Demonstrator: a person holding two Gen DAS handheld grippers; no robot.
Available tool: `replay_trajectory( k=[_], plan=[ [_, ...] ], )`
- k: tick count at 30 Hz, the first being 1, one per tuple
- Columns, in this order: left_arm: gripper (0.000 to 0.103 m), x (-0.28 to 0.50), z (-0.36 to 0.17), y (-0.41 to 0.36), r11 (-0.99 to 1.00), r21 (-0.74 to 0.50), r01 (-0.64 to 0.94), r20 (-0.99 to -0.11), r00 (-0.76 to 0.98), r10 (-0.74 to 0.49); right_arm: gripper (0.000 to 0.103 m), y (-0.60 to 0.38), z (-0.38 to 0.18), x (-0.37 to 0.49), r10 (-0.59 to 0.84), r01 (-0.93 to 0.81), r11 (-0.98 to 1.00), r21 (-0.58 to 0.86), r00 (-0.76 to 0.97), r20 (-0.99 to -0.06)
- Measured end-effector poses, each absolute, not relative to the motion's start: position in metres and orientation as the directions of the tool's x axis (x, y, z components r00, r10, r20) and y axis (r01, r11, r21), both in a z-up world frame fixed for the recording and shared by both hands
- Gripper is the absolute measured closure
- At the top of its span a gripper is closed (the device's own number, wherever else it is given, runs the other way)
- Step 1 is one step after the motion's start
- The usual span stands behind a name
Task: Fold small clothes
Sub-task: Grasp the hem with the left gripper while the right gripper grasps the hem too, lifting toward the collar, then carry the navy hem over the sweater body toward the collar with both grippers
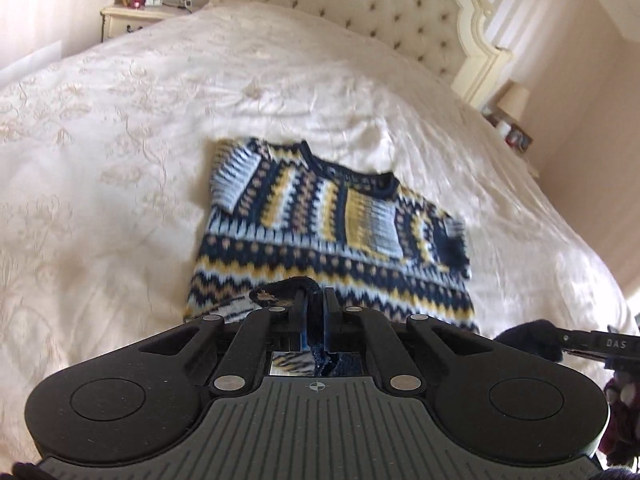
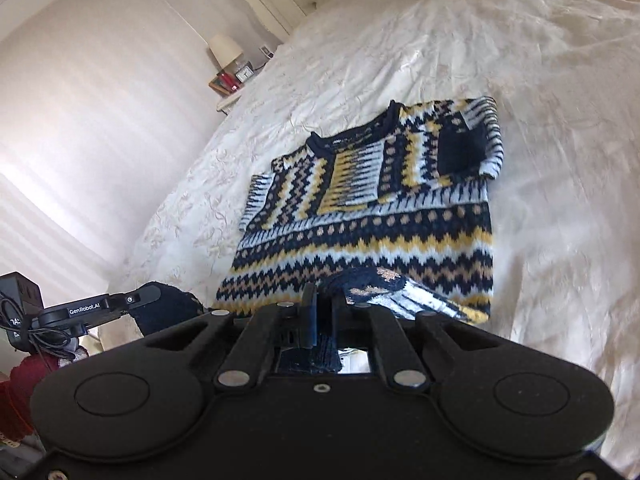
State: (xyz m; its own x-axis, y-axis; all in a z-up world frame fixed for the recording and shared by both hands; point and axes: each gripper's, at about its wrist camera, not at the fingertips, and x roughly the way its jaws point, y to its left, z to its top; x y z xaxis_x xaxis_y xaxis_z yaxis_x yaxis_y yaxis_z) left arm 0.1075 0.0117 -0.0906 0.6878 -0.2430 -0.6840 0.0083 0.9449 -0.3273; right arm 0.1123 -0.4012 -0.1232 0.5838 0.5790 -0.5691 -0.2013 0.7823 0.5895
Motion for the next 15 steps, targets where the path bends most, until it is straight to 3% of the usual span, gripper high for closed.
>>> replay_trajectory(
  k=[15],
  plan=[
    [0.097, 0.2, -0.073, 0.022, 0.933, -0.361, 0.012, -0.609, 0.755, -0.245, 0.09, -0.413, -0.107, 0.203, 0.52, -0.143, 0.788, 0.599, 0.676, -0.523]
  ],
)
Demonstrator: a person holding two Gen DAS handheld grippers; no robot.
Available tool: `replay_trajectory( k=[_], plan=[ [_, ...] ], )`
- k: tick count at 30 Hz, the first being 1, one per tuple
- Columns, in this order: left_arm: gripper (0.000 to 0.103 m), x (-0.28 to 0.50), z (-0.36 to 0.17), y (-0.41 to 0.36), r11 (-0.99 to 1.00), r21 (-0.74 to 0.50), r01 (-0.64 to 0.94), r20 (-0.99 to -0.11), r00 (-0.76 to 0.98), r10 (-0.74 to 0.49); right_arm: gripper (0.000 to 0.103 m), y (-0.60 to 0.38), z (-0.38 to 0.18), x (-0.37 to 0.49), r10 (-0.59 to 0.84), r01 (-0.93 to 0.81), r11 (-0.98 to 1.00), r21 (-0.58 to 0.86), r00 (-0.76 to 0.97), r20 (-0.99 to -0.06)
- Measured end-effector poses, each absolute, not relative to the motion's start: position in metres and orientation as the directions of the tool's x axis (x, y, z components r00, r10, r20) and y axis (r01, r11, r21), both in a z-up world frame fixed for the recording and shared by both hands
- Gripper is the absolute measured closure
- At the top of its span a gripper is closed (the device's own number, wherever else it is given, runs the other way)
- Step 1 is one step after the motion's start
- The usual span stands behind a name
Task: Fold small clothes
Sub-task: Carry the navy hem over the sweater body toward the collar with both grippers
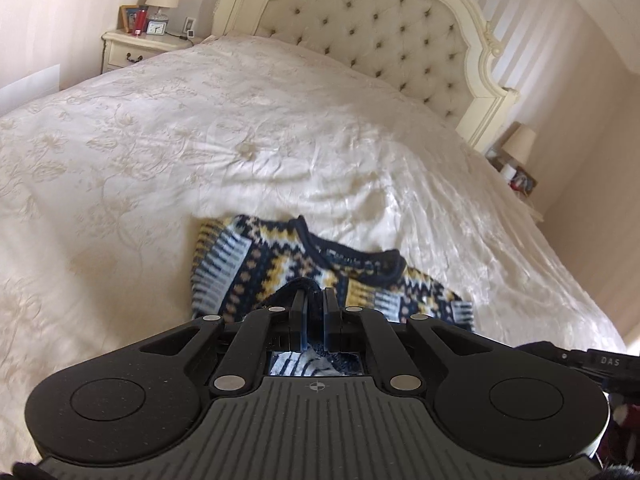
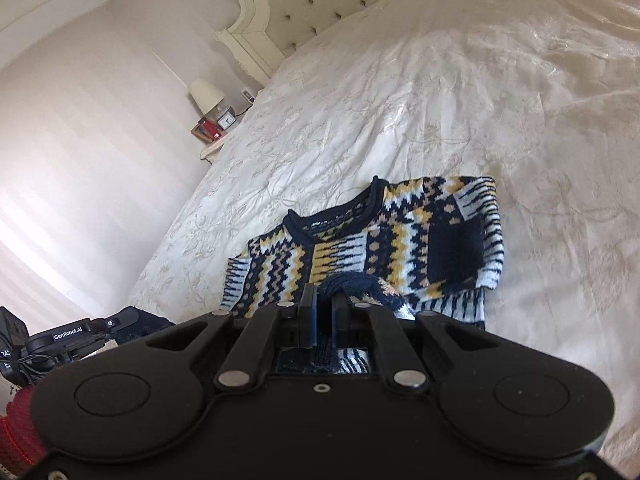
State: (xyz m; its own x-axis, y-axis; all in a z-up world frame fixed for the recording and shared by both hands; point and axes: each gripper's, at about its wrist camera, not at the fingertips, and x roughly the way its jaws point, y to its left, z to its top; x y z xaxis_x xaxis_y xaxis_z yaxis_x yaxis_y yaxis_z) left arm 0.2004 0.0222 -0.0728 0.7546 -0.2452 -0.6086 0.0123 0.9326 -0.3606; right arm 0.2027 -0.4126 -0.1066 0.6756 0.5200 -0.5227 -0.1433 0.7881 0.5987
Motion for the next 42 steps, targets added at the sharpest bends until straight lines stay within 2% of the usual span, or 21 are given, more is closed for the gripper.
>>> replay_trajectory(
  k=[7, 13, 24, 32, 42],
  plan=[
    [0.097, 0.256, -0.079, 0.03, 0.927, -0.371, 0.044, -0.597, 0.753, -0.275, 0.09, -0.399, -0.101, 0.249, 0.459, -0.092, 0.813, 0.574, 0.709, -0.536],
    [0.097, 0.304, -0.096, 0.031, 0.933, -0.359, 0.035, -0.621, 0.737, -0.266, 0.09, -0.391, -0.111, 0.299, 0.425, -0.05, 0.827, 0.56, 0.708, -0.564],
    [0.097, 0.378, -0.151, 0.031, 0.951, -0.309, -0.014, -0.712, 0.667, -0.221, 0.09, -0.383, -0.16, 0.388, 0.397, -0.007, 0.864, 0.503, 0.624, -0.673],
    [0.094, 0.416, -0.187, 0.035, 0.959, -0.275, -0.06, -0.773, 0.608, -0.184, 0.088, -0.378, -0.194, 0.417, 0.382, 0.023, 0.878, 0.479, 0.571, -0.727],
    [0.094, 0.438, -0.171, 0.043, 0.979, -0.198, -0.058, -0.753, 0.648, -0.114, 0.086, -0.376, -0.198, 0.426, 0.376, 0.034, 0.882, 0.47, 0.55, -0.745]
  ],
)
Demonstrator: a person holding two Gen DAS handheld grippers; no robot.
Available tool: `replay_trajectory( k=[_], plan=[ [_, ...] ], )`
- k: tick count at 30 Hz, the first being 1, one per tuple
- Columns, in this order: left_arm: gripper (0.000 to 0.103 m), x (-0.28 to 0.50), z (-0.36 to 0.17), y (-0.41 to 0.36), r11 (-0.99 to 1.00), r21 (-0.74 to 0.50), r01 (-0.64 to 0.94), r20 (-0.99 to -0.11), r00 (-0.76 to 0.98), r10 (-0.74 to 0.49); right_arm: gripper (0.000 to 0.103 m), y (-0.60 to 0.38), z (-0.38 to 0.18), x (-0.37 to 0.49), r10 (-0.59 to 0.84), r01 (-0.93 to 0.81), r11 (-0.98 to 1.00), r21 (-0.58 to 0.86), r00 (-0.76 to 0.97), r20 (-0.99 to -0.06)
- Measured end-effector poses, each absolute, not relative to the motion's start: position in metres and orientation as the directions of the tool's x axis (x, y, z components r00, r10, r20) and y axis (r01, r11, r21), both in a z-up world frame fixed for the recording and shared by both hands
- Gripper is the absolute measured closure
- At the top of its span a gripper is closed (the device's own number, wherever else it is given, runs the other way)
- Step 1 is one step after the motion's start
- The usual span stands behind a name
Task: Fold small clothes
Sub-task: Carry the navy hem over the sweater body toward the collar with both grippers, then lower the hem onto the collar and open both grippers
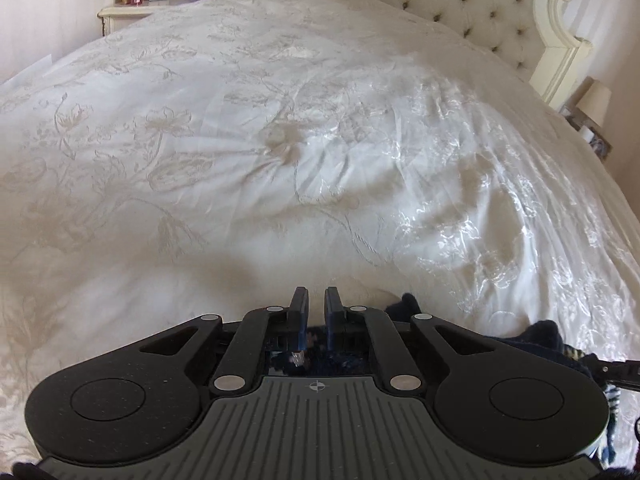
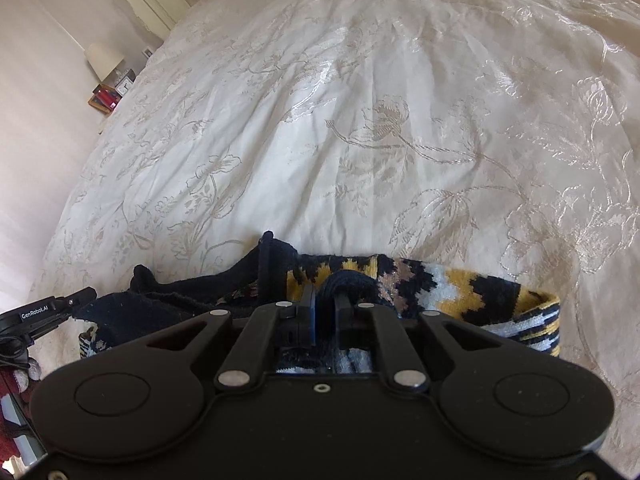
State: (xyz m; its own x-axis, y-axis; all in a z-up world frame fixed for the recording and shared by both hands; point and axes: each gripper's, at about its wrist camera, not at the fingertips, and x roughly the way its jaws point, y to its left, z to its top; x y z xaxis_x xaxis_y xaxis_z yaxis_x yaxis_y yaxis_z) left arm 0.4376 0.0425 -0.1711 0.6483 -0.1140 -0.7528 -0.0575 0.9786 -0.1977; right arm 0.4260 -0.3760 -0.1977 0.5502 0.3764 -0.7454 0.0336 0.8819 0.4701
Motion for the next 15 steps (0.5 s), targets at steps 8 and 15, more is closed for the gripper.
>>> replay_trajectory(
  k=[8, 15],
  plan=[
    [0.081, 0.423, -0.131, 0.045, 0.983, -0.182, -0.029, -0.713, 0.692, -0.111, 0.039, -0.38, -0.174, 0.412, 0.322, 0.047, 0.89, 0.454, 0.639, -0.698],
    [0.068, 0.385, -0.115, 0.024, 0.986, -0.163, 0.036, -0.717, 0.682, -0.143, 0.038, -0.379, -0.142, 0.396, 0.294, 0.002, 0.915, 0.404, 0.683, -0.669]
  ],
)
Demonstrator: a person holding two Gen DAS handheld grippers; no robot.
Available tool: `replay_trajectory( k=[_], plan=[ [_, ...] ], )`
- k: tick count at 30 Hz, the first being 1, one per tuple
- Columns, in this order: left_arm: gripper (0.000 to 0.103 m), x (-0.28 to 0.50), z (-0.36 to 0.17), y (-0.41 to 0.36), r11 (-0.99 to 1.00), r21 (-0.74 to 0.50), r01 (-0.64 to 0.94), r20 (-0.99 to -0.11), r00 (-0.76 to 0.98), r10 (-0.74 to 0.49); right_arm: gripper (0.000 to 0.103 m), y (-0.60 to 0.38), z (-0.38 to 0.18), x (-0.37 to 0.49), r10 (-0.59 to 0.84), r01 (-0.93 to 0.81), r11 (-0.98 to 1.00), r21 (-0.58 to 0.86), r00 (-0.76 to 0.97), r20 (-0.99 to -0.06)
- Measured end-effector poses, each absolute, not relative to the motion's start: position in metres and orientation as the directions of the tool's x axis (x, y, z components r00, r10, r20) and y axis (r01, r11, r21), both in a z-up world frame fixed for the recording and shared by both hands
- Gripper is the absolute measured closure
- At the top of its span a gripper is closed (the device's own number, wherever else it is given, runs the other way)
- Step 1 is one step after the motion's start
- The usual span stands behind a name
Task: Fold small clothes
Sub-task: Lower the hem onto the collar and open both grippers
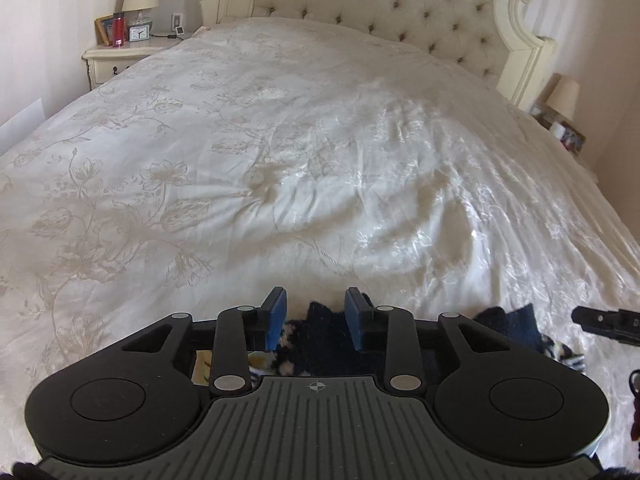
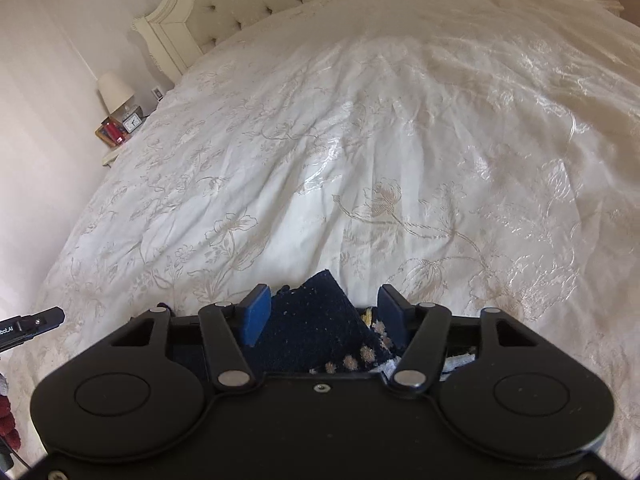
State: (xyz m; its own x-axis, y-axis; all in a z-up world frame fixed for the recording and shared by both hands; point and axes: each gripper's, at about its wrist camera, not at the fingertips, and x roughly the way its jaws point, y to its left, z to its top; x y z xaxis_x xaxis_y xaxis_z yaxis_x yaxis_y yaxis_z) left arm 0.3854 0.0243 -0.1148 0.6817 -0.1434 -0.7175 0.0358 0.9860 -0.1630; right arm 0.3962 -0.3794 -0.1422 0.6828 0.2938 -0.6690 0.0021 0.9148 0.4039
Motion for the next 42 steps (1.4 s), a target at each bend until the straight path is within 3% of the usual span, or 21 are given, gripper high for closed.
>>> replay_trajectory(
  k=[5, 13, 20, 24, 30, 36, 42],
  plan=[
    [0.052, 0.351, -0.129, -0.002, 0.987, -0.134, 0.093, -0.767, 0.621, -0.163, 0.032, -0.36, -0.137, 0.367, 0.308, -0.072, 0.935, 0.347, 0.65, -0.695],
    [0.052, 0.314, -0.16, -0.032, 0.98, -0.107, 0.167, -0.837, 0.517, -0.18, 0.029, -0.314, -0.16, 0.317, 0.321, -0.174, 0.947, 0.27, 0.553, -0.769],
    [0.052, 0.317, -0.184, -0.031, 0.985, -0.025, 0.171, -0.868, 0.486, -0.106, 0.029, -0.276, -0.18, 0.309, 0.314, -0.283, 0.94, 0.191, 0.496, -0.81],
    [0.052, 0.325, -0.202, -0.01, 0.993, 0.032, 0.112, -0.892, 0.451, -0.022, 0.029, -0.27, -0.193, 0.318, 0.238, -0.323, 0.943, 0.082, 0.478, -0.845],
    [0.051, 0.326, -0.207, 0.003, 0.989, 0.04, 0.141, -0.895, 0.444, -0.027, 0.032, -0.303, -0.205, 0.332, 0.09, -0.257, 0.965, -0.046, 0.494, -0.865],
    [0.052, 0.325, -0.206, -0.004, 0.99, 0.06, 0.126, -0.896, 0.443, -0.002, 0.032, -0.331, -0.204, 0.333, 0.06, -0.19, 0.981, -0.039, 0.489, -0.87],
    [0.052, 0.322, -0.182, -0.004, 0.996, 0.008, 0.093, -0.898, 0.439, -0.034, 0.026, -0.357, -0.187, 0.314, 0.187, -0.103, 0.982, 0.156, 0.536, -0.823]
  ],
)
